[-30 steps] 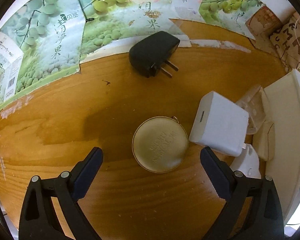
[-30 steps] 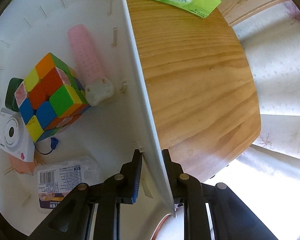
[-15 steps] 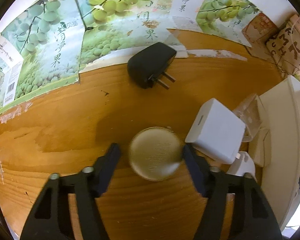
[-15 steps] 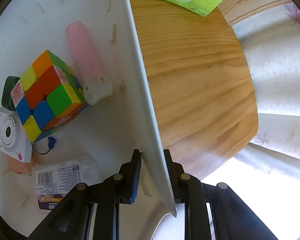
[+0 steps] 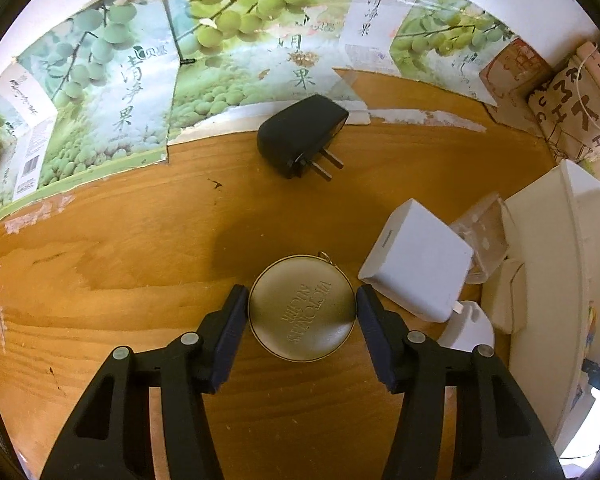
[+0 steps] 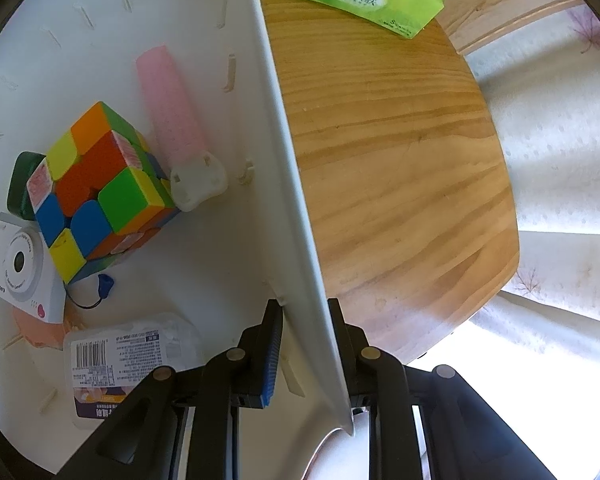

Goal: Organize rigid objects
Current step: 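Grasp the gold round case with the left gripper, then carry the gold round case over the tray with the left gripper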

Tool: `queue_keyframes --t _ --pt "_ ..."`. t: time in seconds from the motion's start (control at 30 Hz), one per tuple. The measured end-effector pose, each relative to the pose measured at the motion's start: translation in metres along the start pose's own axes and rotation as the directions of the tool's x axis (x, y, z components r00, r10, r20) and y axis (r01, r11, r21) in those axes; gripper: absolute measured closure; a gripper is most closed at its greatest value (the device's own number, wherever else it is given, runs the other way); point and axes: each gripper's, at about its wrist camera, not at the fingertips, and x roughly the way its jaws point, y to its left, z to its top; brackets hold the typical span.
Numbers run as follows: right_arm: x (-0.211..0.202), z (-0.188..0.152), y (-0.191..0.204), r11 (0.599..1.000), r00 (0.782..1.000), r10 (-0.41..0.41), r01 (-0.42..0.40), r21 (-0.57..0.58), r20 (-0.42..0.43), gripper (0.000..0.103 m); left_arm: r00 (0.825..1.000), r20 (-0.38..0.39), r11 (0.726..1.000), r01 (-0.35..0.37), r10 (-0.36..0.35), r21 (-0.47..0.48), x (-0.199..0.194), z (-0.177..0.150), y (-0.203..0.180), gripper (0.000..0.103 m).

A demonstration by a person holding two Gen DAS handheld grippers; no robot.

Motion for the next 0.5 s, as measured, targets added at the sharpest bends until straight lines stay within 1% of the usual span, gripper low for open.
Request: queue_keyframes --t 0.17,0.23,0.5 --pt "-0.001 -0.003 -0.002 1.000 1.000 0.020 -0.019 -0.012 0.013 0.084 1.000 0.028 1.000 -0.012 0.012 -0.007 -0.015 -0.008 -0.007 0.044" --pt "-0.002 -0.005 -0.003 0.999 0.999 0.032 -0.031 -0.021 0.019 0.085 0.999 0.038 0.999 -0.031 0.031 -0.008 -0.023 -0.011 -0.011 0.044" --pt "-0.005 -0.014 -0.009 0.994 0.996 0.079 -0.076 -0.078 0.044 0.089 0.994 0.106 0.999 -0.034 0.036 -0.022 -0.061 -0.028 -0.036 0.044"
